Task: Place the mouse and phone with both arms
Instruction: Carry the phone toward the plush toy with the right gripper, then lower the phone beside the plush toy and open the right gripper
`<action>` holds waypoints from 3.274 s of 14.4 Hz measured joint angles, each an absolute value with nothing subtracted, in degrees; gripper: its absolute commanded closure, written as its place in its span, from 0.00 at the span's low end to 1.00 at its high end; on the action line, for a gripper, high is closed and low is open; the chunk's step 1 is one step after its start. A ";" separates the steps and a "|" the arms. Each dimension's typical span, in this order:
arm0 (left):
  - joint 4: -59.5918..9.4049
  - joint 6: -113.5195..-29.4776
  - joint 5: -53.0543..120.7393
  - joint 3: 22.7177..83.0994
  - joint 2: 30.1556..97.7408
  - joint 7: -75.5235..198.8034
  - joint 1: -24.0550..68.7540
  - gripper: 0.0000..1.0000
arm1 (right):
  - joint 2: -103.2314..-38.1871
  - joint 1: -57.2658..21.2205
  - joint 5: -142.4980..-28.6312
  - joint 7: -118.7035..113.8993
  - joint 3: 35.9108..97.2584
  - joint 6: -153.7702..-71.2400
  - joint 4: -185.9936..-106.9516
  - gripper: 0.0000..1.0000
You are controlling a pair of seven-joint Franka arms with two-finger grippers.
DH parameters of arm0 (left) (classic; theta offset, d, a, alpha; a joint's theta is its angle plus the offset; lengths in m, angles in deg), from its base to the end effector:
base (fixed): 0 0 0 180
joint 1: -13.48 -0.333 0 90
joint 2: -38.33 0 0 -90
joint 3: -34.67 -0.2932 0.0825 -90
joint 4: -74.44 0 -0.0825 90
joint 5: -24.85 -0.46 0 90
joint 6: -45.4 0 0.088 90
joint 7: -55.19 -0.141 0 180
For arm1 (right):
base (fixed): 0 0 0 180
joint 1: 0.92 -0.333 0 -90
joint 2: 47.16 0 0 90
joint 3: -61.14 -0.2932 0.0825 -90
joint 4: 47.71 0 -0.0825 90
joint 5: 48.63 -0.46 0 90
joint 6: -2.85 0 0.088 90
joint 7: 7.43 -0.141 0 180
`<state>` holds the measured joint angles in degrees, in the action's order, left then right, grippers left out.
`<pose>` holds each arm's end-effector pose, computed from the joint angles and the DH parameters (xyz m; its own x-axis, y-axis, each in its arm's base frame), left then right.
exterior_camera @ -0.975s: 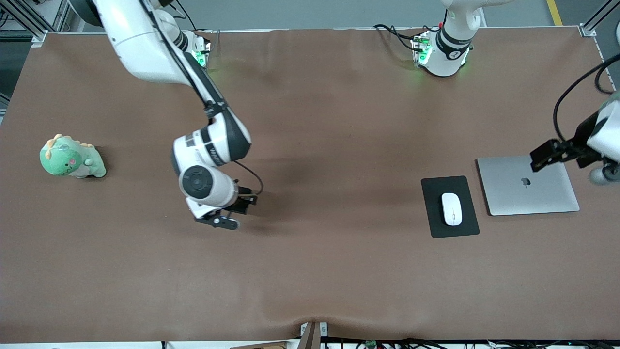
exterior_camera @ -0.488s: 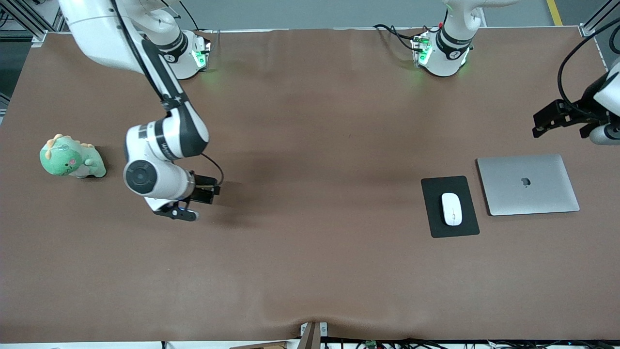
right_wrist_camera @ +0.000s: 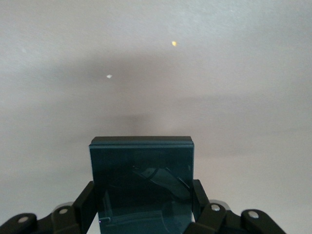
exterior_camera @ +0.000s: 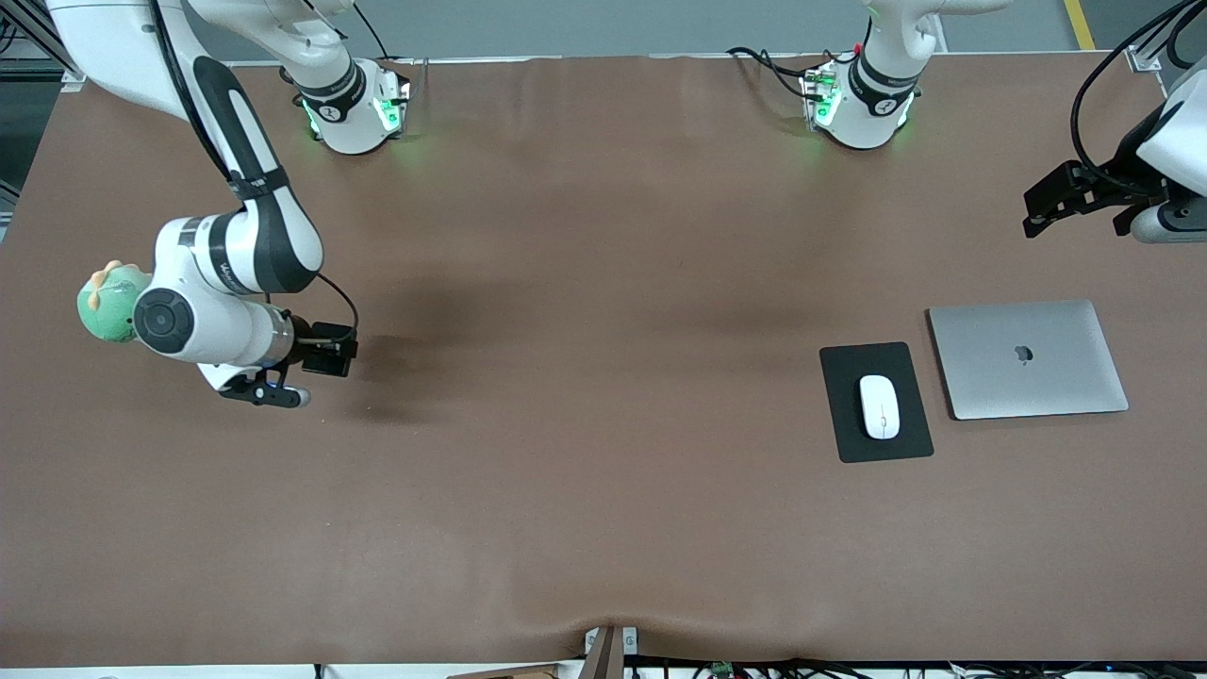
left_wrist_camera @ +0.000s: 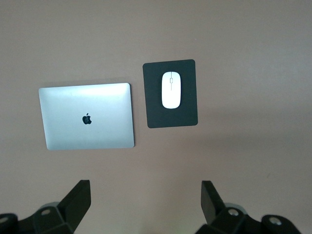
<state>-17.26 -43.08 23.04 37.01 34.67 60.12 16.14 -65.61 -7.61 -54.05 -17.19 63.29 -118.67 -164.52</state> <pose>0.6076 -0.0492 0.5888 0.9999 -0.0004 0.0106 0.0000 -0.9994 -0.0334 0.6033 0.0540 0.1588 0.9591 -0.1431 -0.2442 -0.1509 -0.9885 -0.0135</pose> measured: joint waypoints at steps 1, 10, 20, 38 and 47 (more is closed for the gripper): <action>-17.27 -43.09 23.04 37.01 34.67 60.95 16.15 0.00 | -64.98 -6.74 -54.01 -15.39 63.30 -120.07 -166.34 1.00; -17.76 -43.00 23.06 37.33 34.68 62.24 16.50 0.00 | -63.25 5.18 -53.94 0.66 63.44 -130.52 -177.45 1.00; -18.15 -43.14 23.06 37.93 34.89 62.29 16.15 0.00 | -64.16 8.23 -53.82 5.73 63.41 -147.08 -188.88 0.00; -18.12 -43.17 23.06 37.83 34.79 62.29 15.06 0.00 | -64.20 4.72 -53.82 5.82 62.13 -116.61 -151.48 0.00; -18.06 -43.36 23.06 37.76 34.77 62.30 14.43 0.00 | -68.14 3.26 -53.82 5.83 62.14 -95.19 -123.38 0.00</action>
<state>-18.06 -43.36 23.06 37.76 34.77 62.30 14.43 -68.14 3.26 -53.82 5.83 62.14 -95.19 -123.38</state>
